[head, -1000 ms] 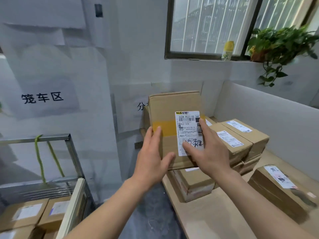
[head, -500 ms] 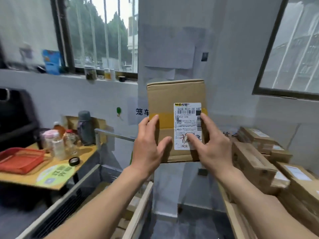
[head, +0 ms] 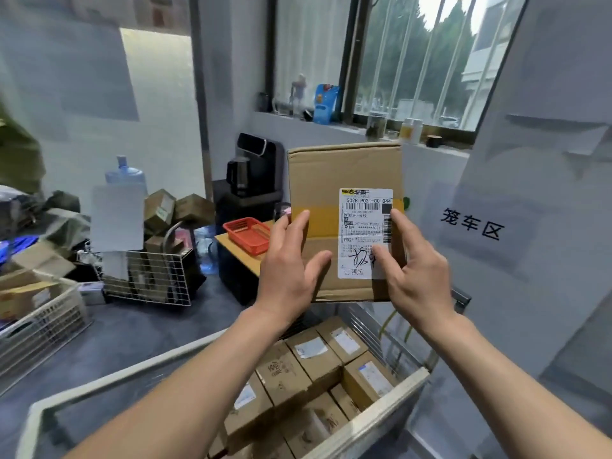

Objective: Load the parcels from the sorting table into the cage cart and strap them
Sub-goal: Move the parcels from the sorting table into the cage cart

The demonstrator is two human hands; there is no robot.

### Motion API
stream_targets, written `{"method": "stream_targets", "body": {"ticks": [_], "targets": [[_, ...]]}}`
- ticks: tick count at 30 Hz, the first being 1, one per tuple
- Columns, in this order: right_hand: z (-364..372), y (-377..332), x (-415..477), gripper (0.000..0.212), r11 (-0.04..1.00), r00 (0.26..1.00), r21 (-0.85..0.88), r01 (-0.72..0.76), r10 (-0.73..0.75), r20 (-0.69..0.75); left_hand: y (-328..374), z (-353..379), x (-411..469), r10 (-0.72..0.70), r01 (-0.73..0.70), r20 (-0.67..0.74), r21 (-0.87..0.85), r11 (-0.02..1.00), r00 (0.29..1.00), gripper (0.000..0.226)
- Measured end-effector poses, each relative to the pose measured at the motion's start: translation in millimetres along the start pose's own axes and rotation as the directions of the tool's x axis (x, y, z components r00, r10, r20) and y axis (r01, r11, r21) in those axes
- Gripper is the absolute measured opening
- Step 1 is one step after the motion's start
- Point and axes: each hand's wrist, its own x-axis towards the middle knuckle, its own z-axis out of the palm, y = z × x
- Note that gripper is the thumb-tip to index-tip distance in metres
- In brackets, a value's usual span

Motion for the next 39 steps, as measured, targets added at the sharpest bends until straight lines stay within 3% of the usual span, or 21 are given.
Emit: {"method": "stream_targets", "body": {"ticks": [13,24,28,39], "targets": [[183,-54,-26,0.059,0.980,0.939,0.199,0.014,-0.081,0.334,-143,-86,-54,-0.320,0.335,-0.119,0.154,0.929,0.940,0.070],[332,-74,-106,0.064,0.991,0.777,0.105,-0.088,0.002,0.630,-286,-120,-132,-0.604,0.601,-0.042,0.184,0.778,0.796,0.070],[371,-60,-147,0.063,0.991,0.706,0.065,-0.114,0.035,0.707,-329,-109,-173,-0.723,0.708,0.012,0.191,0.680,0.691,0.071],[480,10,-264,0.062,0.985,0.412,-0.008,-0.170,0.079,0.908,-436,-53,-282,-0.912,0.856,0.123,0.316,0.409,0.391,0.076]]}}
